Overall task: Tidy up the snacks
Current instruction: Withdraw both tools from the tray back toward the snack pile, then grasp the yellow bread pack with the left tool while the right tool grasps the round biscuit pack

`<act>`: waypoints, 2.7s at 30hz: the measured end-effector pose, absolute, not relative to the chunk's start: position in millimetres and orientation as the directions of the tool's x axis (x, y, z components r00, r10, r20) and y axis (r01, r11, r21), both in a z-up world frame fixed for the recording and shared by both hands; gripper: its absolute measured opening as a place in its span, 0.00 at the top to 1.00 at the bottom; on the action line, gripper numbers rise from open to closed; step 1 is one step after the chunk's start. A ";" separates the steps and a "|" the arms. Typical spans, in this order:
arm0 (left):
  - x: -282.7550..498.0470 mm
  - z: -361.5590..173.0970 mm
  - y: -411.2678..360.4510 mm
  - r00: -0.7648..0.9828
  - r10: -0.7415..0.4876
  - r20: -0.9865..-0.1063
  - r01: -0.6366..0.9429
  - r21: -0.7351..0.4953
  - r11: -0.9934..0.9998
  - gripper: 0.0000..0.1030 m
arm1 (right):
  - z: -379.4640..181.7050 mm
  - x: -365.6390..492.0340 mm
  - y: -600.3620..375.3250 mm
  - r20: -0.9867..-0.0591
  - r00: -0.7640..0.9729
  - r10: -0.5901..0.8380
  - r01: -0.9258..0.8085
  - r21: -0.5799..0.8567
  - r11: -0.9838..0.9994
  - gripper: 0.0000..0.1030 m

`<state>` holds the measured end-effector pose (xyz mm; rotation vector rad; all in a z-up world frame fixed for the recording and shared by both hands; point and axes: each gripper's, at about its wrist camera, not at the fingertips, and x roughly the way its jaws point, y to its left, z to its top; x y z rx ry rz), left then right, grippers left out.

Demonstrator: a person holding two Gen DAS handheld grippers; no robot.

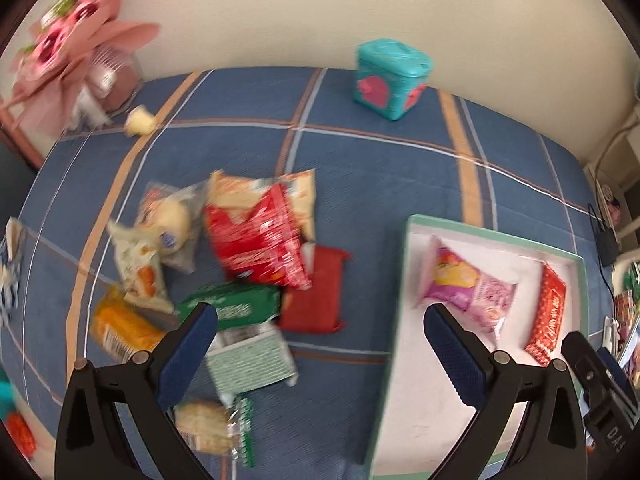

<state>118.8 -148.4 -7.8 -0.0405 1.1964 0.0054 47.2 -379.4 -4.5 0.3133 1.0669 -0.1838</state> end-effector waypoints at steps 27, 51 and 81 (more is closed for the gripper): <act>59.9 -6.9 -46.0 0.374 0.069 -0.925 -0.180 0.000 0.984 0.00 | -13.7 11.1 -282.3 -0.891 0.442 0.104 0.130 0.178 0.975 0.00; 63.5 -45.4 41.7 0.236 0.097 -0.967 -0.392 -0.003 0.920 0.00 | -56.5 36.8 -171.2 -0.941 0.286 0.182 -0.051 0.175 0.983 0.00; 61.0 -55.5 87.1 0.254 0.100 -0.962 -0.497 -0.041 0.867 0.00 | -101.3 37.4 -95.1 -0.967 0.230 0.108 -0.161 0.072 0.984 0.00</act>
